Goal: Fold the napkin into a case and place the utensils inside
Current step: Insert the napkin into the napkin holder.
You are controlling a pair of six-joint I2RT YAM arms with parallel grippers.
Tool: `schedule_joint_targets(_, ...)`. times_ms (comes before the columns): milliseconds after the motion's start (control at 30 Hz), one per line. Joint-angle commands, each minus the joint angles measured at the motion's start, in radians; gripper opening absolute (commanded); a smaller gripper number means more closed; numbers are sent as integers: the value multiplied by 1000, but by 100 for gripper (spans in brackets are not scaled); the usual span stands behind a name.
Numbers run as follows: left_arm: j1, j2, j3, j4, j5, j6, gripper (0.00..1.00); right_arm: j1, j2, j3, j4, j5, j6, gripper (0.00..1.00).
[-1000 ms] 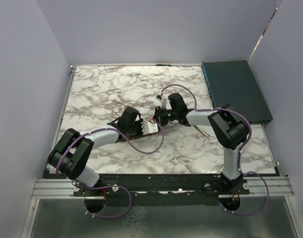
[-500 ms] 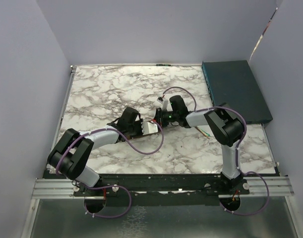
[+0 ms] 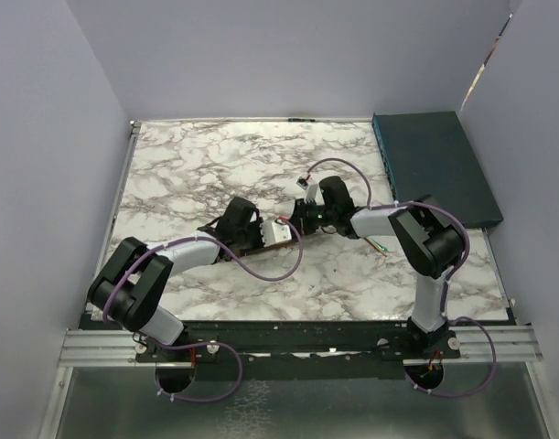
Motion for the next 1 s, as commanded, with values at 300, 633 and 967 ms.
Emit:
schedule_joint_targets(300, 13, 60, 57, -141, -87, -137, 9, -5, -7, -31, -61, 93, -39, 8)
schedule_joint_targets(633, 13, 60, 92, -156, -79, -196, 9, 103, 4, 39, -56, 44, 45, 13)
schedule_joint_targets(967, 12, 55, 165, -205, -88, -206, 15, 117, 129, 117, -99, 66, 63, 11)
